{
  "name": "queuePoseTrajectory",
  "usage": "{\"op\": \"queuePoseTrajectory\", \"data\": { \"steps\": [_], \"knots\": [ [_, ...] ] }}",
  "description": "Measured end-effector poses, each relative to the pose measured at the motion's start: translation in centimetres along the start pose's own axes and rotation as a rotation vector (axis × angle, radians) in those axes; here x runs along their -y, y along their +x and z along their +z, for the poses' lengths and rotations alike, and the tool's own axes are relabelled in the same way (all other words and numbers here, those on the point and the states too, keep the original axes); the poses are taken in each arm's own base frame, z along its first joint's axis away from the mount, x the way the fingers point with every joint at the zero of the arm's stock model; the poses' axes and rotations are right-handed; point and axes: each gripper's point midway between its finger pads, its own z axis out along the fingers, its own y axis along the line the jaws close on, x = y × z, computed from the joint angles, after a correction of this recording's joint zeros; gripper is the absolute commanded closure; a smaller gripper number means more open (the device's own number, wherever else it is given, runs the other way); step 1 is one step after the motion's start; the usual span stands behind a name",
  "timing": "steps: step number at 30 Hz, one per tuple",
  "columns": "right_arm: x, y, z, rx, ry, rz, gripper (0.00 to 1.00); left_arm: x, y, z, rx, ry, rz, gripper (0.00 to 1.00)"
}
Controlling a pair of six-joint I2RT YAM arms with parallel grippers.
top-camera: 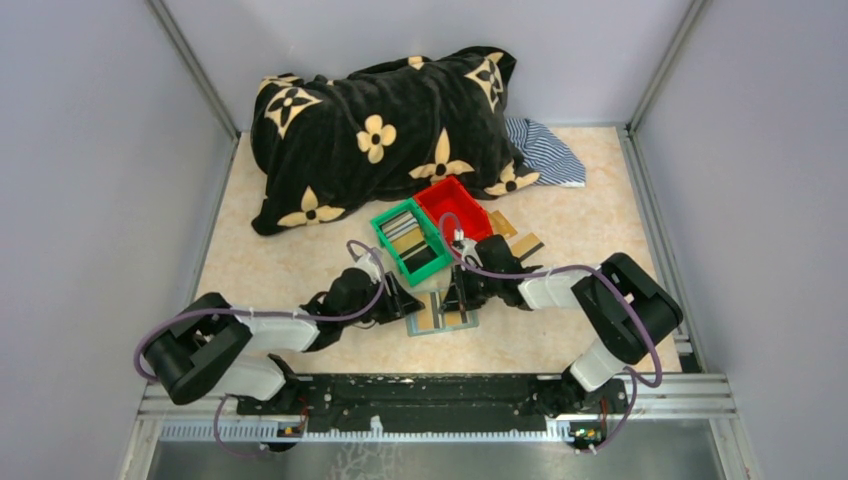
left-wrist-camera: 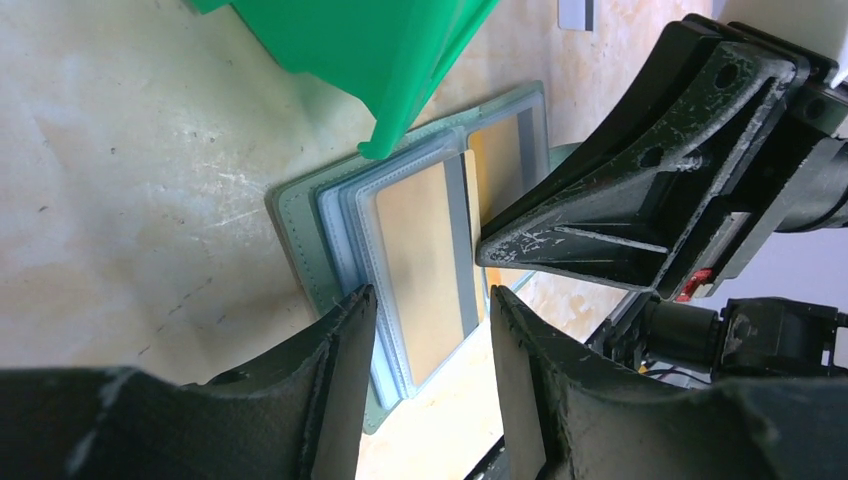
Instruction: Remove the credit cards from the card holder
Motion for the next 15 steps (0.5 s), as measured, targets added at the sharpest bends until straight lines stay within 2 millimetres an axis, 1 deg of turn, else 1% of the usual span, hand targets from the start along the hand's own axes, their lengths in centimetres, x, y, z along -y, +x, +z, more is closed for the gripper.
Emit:
{"op": "queuePoseTrajectory", "data": {
  "steps": [7, 12, 15],
  "knots": [
    [0.0, 0.0, 0.0, -0.001, 0.0, 0.0, 1.0, -0.9, -0.3, 0.0, -0.007, -0.074, -0.025, 0.51],
    [0.0, 0.0, 0.0, -0.001, 0.001, 0.001, 1.0, -2.0, -0.7, -0.1, -0.008, -0.125, -0.082, 0.52],
    [0.0, 0.0, -0.1, 0.0, 0.002, 0.001, 1.0, -2.2, -0.8, 0.0, -0.014, -0.134, -0.116, 0.51]
  ]
}}
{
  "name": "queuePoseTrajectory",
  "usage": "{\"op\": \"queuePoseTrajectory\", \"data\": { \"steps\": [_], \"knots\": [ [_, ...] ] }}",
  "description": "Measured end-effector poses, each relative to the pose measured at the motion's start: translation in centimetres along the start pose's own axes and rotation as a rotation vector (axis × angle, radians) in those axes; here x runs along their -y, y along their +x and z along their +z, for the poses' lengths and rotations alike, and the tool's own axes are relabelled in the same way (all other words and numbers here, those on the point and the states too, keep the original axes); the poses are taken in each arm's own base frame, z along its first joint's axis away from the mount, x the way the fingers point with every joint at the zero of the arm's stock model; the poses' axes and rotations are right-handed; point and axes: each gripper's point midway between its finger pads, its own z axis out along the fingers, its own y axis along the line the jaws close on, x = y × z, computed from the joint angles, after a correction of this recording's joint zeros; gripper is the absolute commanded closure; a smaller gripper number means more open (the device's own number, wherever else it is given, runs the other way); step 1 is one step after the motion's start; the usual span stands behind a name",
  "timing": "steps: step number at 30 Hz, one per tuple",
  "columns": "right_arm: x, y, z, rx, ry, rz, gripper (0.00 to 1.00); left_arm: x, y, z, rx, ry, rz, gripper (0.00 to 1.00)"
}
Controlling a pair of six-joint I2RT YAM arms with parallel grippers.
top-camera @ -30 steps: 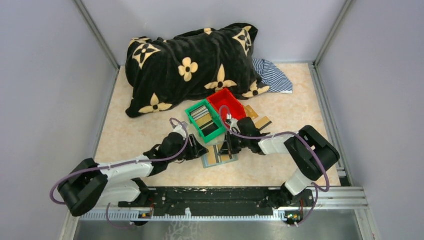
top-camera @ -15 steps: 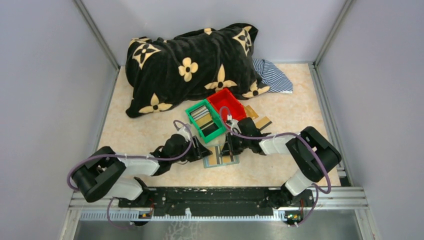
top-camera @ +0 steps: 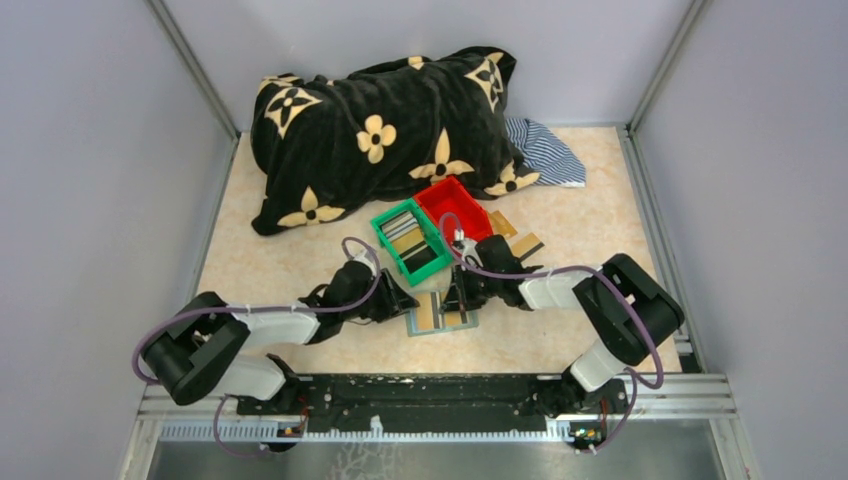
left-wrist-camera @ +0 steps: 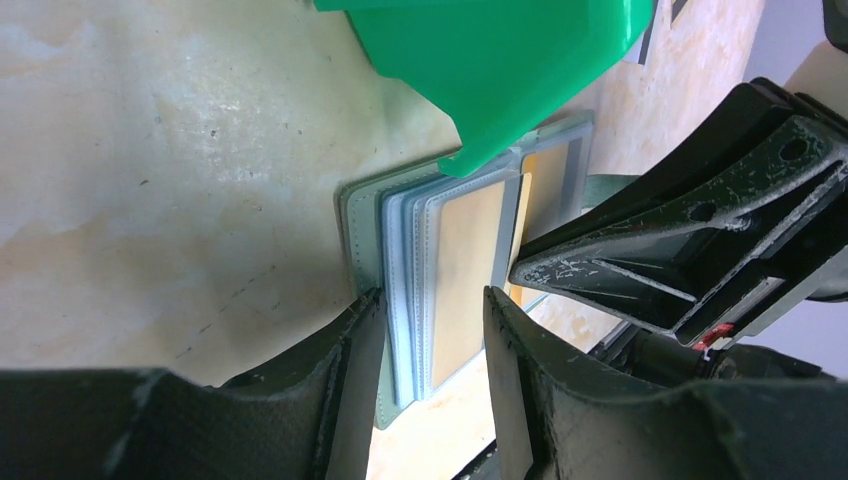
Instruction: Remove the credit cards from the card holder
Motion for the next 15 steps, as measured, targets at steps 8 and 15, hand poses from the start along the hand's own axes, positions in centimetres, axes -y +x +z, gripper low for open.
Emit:
{"op": "queuePoseTrajectory", "data": {
  "steps": [8, 15],
  "knots": [
    [0.09, -0.1, -0.68, 0.005, 0.021, 0.0, 1.0, 0.23, -0.32, 0.56, -0.012, -0.019, -0.034, 0.49],
    [0.34, -0.15, -0.99, 0.008, 0.039, -0.001, 1.0, 0.26, -0.4, 0.68, -0.016, -0.032, -0.036, 0.46]
  ]
}}
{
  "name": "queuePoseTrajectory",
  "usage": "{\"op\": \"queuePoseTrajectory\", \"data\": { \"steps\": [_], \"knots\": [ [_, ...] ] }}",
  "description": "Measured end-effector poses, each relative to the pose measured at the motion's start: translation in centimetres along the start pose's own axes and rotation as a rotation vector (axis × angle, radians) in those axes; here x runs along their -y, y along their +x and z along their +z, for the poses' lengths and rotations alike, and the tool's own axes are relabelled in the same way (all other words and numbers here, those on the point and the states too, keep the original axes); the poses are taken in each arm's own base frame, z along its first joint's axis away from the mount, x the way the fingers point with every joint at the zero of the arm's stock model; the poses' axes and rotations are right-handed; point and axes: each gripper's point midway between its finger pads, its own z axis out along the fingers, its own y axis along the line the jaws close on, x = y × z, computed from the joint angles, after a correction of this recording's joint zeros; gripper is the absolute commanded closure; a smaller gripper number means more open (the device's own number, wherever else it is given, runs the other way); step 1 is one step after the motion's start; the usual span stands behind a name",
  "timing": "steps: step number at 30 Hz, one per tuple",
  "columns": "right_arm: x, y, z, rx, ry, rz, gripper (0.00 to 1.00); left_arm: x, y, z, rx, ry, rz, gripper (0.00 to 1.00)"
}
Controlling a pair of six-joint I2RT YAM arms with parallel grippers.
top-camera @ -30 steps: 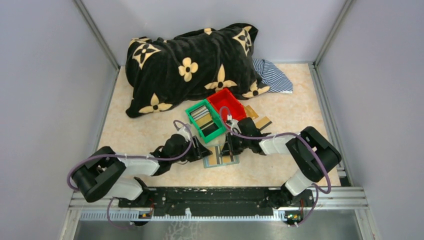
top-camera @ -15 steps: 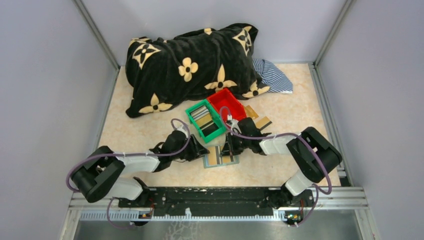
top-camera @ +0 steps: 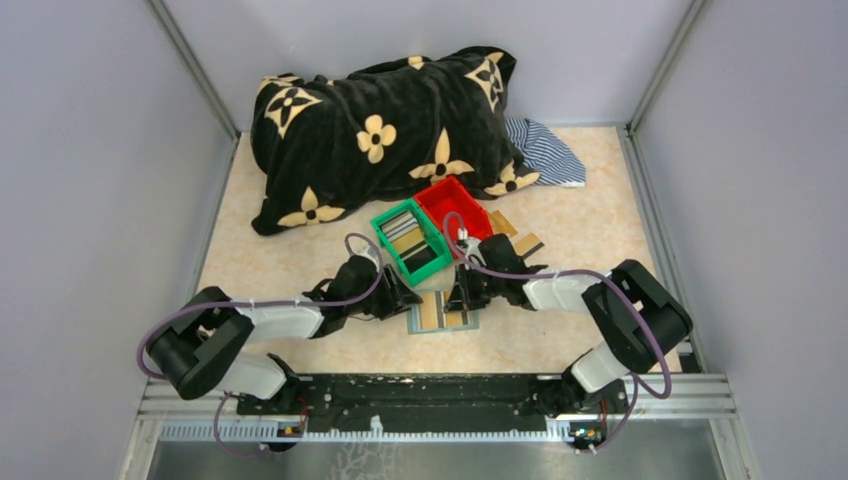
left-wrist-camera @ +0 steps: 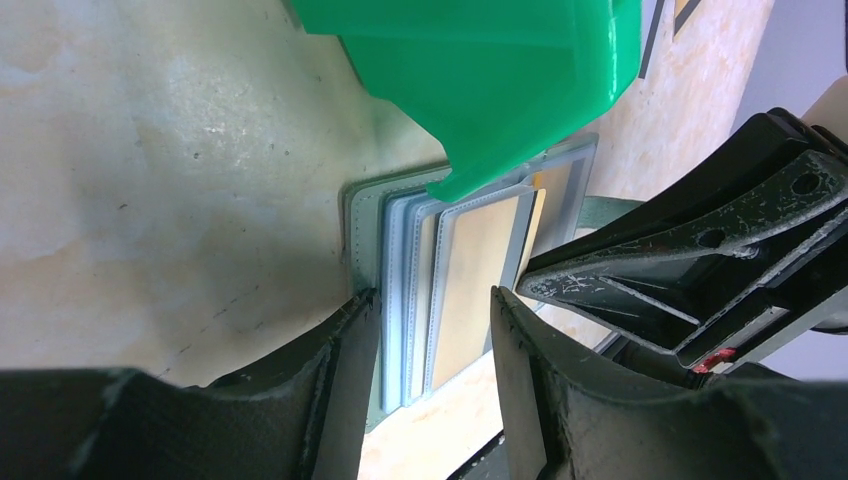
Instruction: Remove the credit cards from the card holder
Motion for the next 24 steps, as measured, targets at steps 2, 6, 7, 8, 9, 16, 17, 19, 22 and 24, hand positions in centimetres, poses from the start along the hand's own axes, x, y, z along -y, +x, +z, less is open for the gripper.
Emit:
{"op": "queuePoseTrajectory", "data": {
  "steps": [2, 6, 7, 8, 9, 16, 17, 19, 22, 24],
  "knots": [
    [0.2, 0.0, -0.1, -0.001, 0.005, 0.004, 1.0, 0.0, 0.0, 0.0, 0.0, 0.001, -0.002, 0.46],
    [0.6, -0.1, -0.3, 0.0, 0.016, 0.01, 1.0, 0.1, 0.0, 0.0, 0.001, 0.001, -0.003, 0.46],
    [0.8, -0.1, -0.4, 0.001, 0.019, 0.013, 1.0, 0.1, 0.0, 0.0, 0.0, 0.001, -0.004, 0.46],
    [0.9, -0.2, -0.5, 0.001, 0.022, 0.013, 1.0, 0.1, 0.0, 0.0, 0.001, 0.001, -0.006, 0.46],
    [1.0, -0.2, -0.6, 0.002, 0.026, 0.015, 1.0, 0.1, 0.0, 0.0, 0.001, 0.001, -0.006, 0.46],
    [1.9, -0.8, -1.4, 0.022, 0.052, 0.015, 1.0, 0.1, 0.0, 0.0, 0.001, 0.001, -0.007, 0.46],
    [2.0, -0.8, -1.5, 0.025, 0.055, 0.018, 1.0, 0.1, 0.0, 0.0, 0.0, 0.001, -0.007, 0.46],
    [2.1, -1.0, -1.7, 0.03, 0.059, 0.019, 1.0, 0.1, 0.0, 0.0, 0.0, 0.002, -0.006, 0.46],
    [1.8, -1.1, -1.8, 0.032, 0.042, 0.02, 0.73, 0.1, 0.0, 0.0, -0.001, 0.002, -0.006, 0.46],
    [1.4, -1.1, -1.7, 0.033, 0.018, 0.019, 0.69, 0.1, 0.0, 0.0, -0.001, 0.002, -0.007, 0.46]
  ]
}}
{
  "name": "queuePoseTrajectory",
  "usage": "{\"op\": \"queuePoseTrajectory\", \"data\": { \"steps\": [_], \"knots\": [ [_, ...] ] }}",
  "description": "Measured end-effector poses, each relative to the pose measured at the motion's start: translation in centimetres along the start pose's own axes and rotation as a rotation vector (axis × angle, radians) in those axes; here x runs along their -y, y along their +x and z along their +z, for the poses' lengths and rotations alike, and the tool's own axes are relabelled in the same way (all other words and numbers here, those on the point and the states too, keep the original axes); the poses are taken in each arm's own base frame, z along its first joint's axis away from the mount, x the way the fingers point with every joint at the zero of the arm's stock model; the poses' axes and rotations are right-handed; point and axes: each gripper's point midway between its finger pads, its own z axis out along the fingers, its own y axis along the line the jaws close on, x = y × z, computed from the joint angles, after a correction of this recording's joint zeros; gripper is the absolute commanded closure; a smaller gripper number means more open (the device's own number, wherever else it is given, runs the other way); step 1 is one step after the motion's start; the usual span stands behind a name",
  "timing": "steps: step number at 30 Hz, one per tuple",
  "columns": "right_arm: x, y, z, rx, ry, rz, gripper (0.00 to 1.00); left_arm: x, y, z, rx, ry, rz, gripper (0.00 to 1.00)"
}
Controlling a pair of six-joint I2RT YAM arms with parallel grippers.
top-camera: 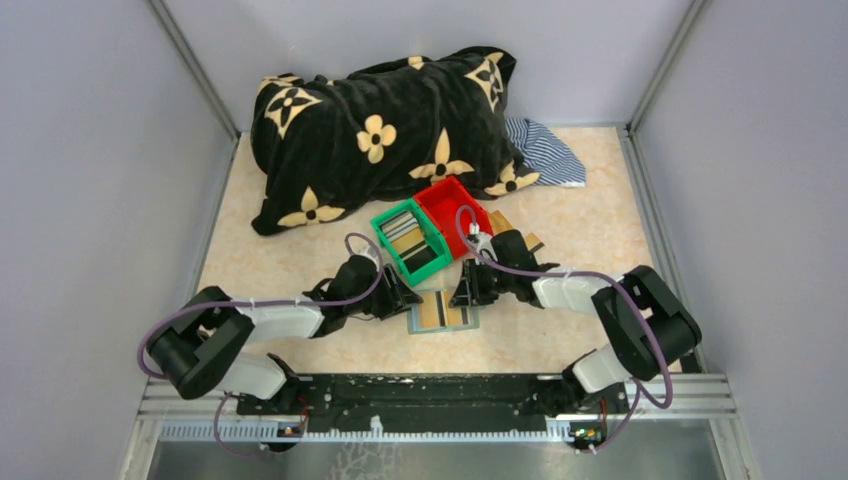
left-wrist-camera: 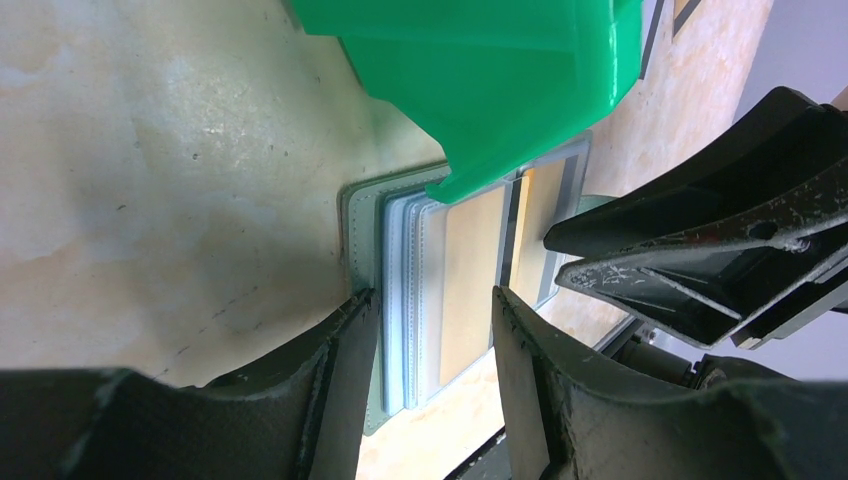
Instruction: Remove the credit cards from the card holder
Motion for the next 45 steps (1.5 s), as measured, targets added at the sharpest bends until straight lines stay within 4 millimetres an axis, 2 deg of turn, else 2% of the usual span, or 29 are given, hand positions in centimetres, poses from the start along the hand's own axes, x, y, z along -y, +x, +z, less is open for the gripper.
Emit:
{"op": "queuePoseTrajectory", "data": {
  "steps": [11, 17, 21, 25, 41, 45],
  "knots": [
    [-1.6, 0.4, 0.6, 0.002, -0.081, -0.002, 0.7, 0.1, 0.0, 0.0, -0.016, -0.016, 0.007, 0.47],
    [-1.3, 0.9, 1.6, -0.005, -0.107, 0.028, 0.74, -0.8, -1.1, -1.4, 0.027, -0.093, 0.058, 0.47],
    [-1.5, 0.7, 1.8, 0.003, -0.121, 0.03, 0.74, -0.4, -1.7, -2.0, 0.04, -0.105, 0.086, 0.47],
    [-1.5, 0.7, 1.9, 0.005, -0.128, 0.031, 0.74, 0.2, -1.9, -2.0, 0.036, -0.094, 0.094, 0.48],
    [-1.6, 0.5, 2.3, 0.01, -0.145, 0.033, 0.75, 2.2, -0.7, -1.2, -0.042, 0.017, 0.105, 0.48],
    [-1.6, 0.5, 2.3, 0.01, -0.147, 0.033, 0.75, 1.8, -0.2, -0.4, -0.065, 0.013, 0.102, 0.48]
  ]
}}
